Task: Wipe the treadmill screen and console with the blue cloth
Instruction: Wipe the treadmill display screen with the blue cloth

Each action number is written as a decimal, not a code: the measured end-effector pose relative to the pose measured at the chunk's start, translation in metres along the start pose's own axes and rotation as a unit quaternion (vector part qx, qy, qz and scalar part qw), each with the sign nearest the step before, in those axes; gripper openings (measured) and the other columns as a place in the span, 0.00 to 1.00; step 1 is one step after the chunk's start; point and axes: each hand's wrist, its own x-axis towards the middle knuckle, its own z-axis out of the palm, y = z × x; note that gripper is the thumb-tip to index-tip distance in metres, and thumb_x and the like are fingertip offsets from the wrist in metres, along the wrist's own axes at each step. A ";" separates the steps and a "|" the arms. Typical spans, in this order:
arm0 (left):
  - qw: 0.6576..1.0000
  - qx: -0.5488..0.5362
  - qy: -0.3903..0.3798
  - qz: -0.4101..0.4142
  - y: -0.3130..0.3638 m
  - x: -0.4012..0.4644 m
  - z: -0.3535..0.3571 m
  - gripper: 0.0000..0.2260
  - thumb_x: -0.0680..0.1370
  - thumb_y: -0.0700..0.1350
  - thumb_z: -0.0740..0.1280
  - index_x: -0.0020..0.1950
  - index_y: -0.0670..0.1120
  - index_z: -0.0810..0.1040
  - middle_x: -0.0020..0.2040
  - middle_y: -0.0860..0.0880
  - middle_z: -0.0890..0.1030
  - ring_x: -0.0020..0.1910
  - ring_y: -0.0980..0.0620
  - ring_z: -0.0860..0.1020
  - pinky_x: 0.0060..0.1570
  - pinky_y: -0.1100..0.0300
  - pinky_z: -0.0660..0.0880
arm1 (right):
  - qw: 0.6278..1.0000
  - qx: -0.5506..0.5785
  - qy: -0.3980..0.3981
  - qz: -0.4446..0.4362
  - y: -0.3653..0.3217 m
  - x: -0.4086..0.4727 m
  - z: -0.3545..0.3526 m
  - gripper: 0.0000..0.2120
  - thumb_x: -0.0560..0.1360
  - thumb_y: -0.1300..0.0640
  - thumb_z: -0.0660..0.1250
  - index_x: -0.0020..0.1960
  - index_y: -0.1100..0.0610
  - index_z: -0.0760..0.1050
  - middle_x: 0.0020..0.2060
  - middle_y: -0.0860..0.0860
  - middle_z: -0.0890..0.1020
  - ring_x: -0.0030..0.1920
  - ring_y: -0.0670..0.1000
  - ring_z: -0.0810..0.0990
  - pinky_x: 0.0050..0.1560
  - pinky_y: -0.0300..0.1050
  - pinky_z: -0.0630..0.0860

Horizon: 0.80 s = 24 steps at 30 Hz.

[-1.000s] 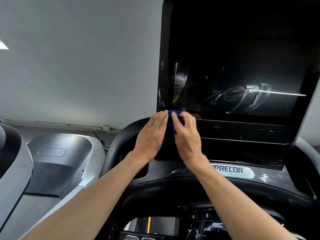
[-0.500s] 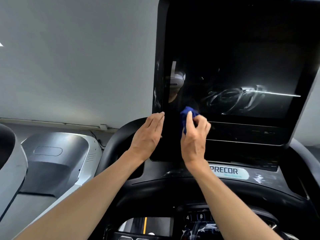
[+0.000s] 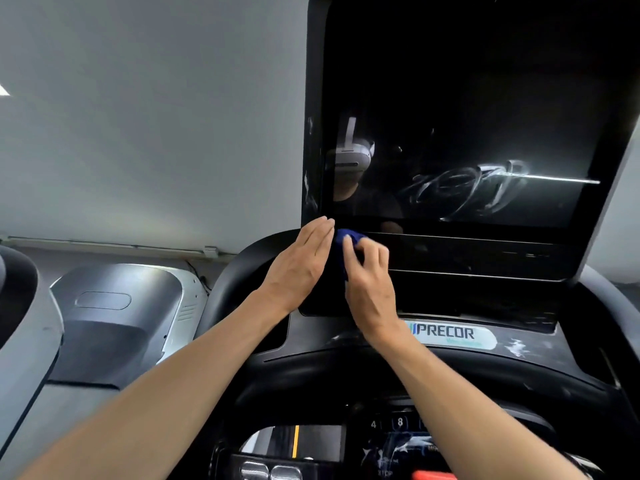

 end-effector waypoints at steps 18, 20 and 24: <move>0.998 0.057 0.021 0.024 -0.005 -0.004 0.006 0.27 0.72 0.31 0.76 0.69 0.29 0.72 0.69 0.35 0.76 0.70 0.40 0.74 0.73 0.52 0.68 | 0.996 -0.079 0.025 -0.012 0.022 0.007 -0.023 0.20 0.73 0.73 0.61 0.65 0.68 0.71 0.52 0.62 0.73 0.50 0.60 0.69 0.52 0.54 0.78; 0.998 0.049 0.024 0.019 -0.002 -0.005 0.005 0.28 0.71 0.30 0.76 0.69 0.29 0.73 0.68 0.35 0.76 0.70 0.40 0.75 0.73 0.52 0.69 | 0.997 -0.077 0.006 0.023 0.029 -0.005 -0.026 0.19 0.74 0.71 0.59 0.65 0.69 0.72 0.52 0.62 0.74 0.50 0.61 0.70 0.51 0.53 0.77; 0.998 0.042 0.034 0.010 0.003 -0.006 0.006 0.27 0.71 0.27 0.74 0.69 0.28 0.72 0.68 0.34 0.76 0.69 0.39 0.74 0.71 0.51 0.71 | 0.997 -0.059 0.011 0.042 0.012 -0.005 -0.021 0.19 0.74 0.72 0.62 0.65 0.67 0.72 0.52 0.61 0.74 0.51 0.60 0.69 0.52 0.52 0.76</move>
